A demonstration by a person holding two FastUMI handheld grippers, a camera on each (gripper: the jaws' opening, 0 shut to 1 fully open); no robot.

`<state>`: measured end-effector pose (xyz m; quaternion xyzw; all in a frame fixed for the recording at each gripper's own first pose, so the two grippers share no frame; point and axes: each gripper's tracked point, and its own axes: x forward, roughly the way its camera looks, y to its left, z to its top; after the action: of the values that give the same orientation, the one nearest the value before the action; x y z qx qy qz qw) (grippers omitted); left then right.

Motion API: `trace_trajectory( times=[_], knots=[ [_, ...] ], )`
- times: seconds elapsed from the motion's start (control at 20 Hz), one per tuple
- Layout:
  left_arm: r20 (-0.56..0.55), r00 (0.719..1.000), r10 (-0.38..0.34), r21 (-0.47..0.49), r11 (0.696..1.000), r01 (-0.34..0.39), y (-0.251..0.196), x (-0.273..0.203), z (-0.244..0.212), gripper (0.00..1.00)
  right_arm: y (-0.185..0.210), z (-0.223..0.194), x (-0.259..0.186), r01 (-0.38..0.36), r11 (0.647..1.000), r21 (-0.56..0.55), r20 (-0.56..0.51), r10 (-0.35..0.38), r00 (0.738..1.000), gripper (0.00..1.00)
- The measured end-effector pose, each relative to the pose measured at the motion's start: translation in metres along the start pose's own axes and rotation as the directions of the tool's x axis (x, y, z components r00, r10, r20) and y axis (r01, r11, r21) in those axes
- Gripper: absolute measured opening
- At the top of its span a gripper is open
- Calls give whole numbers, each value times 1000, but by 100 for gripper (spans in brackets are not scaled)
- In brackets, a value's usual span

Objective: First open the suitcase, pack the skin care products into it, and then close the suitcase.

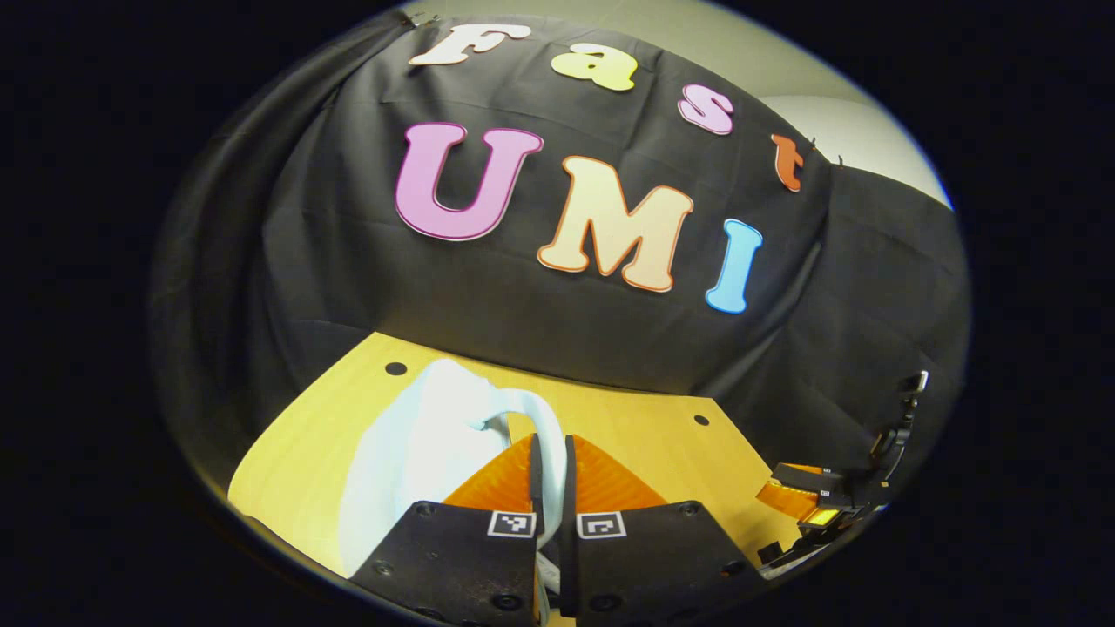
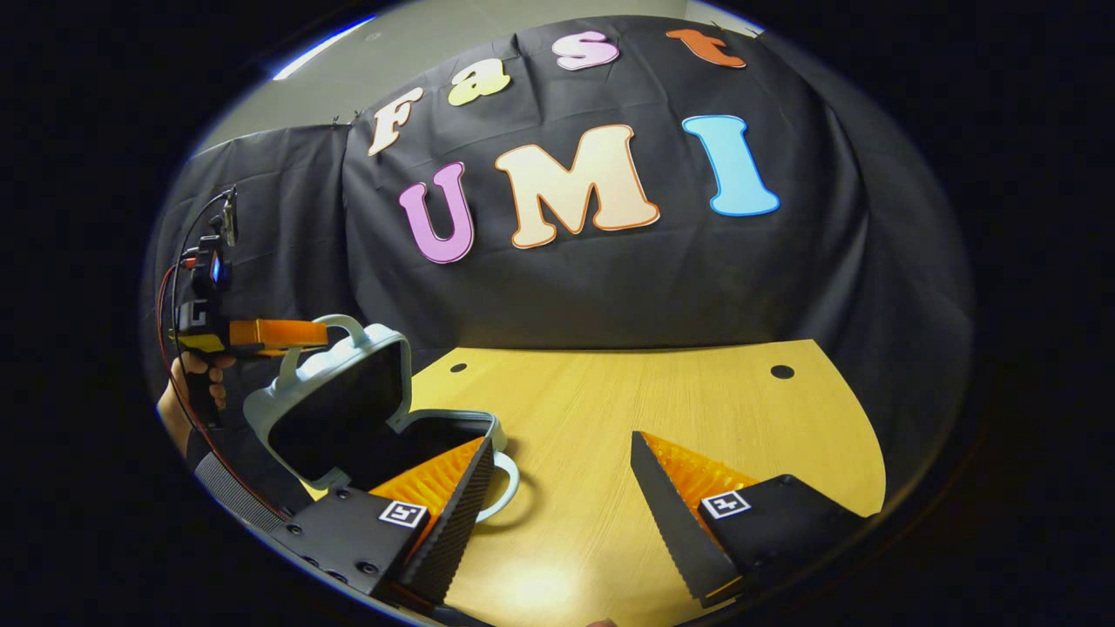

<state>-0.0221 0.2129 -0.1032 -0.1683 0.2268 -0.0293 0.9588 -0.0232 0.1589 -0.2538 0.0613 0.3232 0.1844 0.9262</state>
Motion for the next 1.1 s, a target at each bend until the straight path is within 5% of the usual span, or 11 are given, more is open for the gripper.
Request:
trace_trajectory(
  times=[0.5,0.65,0.75,0.85,0.9,1.0,1.1],
  knots=[
    [-90,996,-17,58,998,22,-48,34,-54,2,-33,24,-26,20,1000,20,53,-21,998,98],
    [-79,997,-5,69,998,10,-69,35,-59,11,-47,38,-36,16,1000,22,81,-17,997,98],
    [-24,1000,8,86,996,-6,-83,37,-48,25,-57,51,-43,13,1000,20,109,-15,994,98],
    [52,997,55,115,992,-61,-93,33,-35,55,-70,66,-50,33,999,4,146,-34,989,98],
    [96,992,82,133,987,-94,-98,31,-27,78,-76,78,-55,42,999,-11,173,-40,984,98],
    [171,978,123,154,977,-150,-110,26,-14,95,-82,102,-67,63,997,-39,234,-52,971,98],
    [238,961,142,174,967,-186,-125,17,-2,95,-87,123,-78,94,995,-40,293,-78,953,98]
  ],
)
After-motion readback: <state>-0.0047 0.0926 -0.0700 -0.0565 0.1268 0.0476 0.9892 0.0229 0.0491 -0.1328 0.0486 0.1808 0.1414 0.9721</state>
